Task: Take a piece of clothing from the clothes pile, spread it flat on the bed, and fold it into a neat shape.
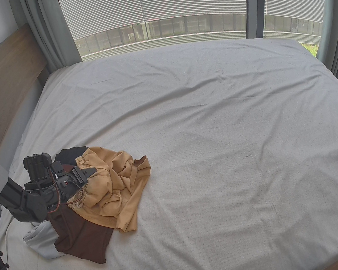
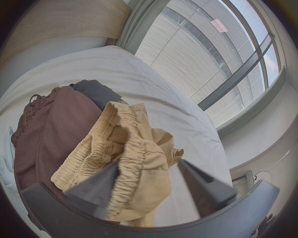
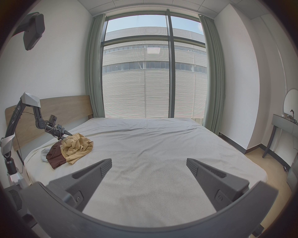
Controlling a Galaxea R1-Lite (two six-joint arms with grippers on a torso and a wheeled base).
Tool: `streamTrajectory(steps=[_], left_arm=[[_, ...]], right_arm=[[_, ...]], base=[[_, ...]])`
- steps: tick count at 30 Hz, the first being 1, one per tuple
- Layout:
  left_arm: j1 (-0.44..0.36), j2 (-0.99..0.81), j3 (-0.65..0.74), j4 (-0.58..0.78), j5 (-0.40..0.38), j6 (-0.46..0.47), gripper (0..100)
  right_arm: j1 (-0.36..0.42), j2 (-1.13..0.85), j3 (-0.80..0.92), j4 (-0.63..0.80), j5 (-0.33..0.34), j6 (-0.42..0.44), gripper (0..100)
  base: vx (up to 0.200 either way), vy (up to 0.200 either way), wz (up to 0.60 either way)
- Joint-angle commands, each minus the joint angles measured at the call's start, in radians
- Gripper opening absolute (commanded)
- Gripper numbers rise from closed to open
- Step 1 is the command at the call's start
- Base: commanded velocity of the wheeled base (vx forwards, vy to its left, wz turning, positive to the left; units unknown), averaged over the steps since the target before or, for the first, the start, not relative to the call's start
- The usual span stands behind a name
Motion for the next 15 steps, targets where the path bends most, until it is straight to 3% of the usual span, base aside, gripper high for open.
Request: streamTrajectory(steps=[1,10,13,15], left_arm=[[-0.003,0.014,0.006,-0.003,0.001,0.004,0],[-0.003,-0.005,0.026,-0.006,-0.003,-0.006,0],[-0.004,-0.044,0.036,-0.017,-0.006,-0.064,0],[-0.006,-0.089,0.048,-0.033,-0.028,-0.159,0]], right_arm=[[-0.001,-0.009,0.016,0.000,0.000,0.003,100],[-0.001,-0.009,0.016,0.000,0.000,0.001,100],[-0.001,-0.009,0.016,0.000,0.000,0.001,100],[-0.001,-0.009,0.016,0.000,0.000,0.001,100]], base=[[0.000,0.000,0.00],[0.000,0.000,0.00],[0.000,0.000,0.00],[0.000,0.000,0.00]])
